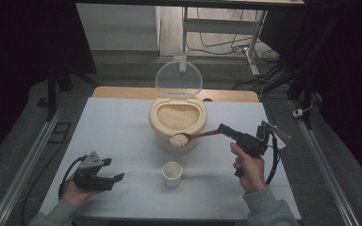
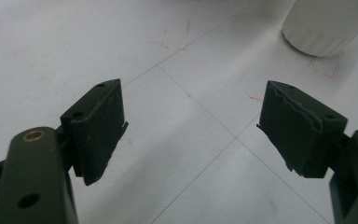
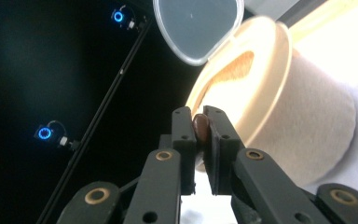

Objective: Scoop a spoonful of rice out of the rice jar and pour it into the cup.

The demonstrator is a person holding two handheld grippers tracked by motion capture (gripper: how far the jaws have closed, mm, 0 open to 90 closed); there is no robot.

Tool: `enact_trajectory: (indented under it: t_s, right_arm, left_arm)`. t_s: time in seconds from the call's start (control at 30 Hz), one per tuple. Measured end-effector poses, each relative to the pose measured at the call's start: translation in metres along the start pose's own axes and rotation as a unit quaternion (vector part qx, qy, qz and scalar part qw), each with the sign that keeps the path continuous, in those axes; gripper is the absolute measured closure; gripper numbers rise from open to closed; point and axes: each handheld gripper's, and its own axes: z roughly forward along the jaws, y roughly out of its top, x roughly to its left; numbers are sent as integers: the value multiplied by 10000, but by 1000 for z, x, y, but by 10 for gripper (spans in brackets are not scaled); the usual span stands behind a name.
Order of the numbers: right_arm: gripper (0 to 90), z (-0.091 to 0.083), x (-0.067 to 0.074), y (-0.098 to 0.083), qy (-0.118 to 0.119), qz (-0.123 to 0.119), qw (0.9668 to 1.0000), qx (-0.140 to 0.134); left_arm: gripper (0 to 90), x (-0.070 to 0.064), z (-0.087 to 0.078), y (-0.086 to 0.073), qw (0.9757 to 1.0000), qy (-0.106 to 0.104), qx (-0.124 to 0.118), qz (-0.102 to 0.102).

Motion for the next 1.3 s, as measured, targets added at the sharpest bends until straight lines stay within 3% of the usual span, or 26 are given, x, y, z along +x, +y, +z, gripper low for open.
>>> enact_trajectory:
  t_s: [0.27, 0.43, 1.03, 1.3]
  right_arm:
    - [834, -1, -10, -17, -64, -15, 9996, 281]
    - [834, 0, -12, -26, -180, -149, 9987, 462]
    - [834, 4, -17, -32, -607, -583, 9940, 701]
    - [834, 6, -7, -34, -711, -1170, 9883, 670]
  left_arm:
    - [220, 0, 0, 0, 10000, -1, -5, 0]
    - [220, 0, 0, 0, 10000, -5, -5, 2]
    - [220, 1, 0, -1, 10000, -2, 8, -10]
    - [220, 1, 0, -1, 10000, -1, 11, -1]
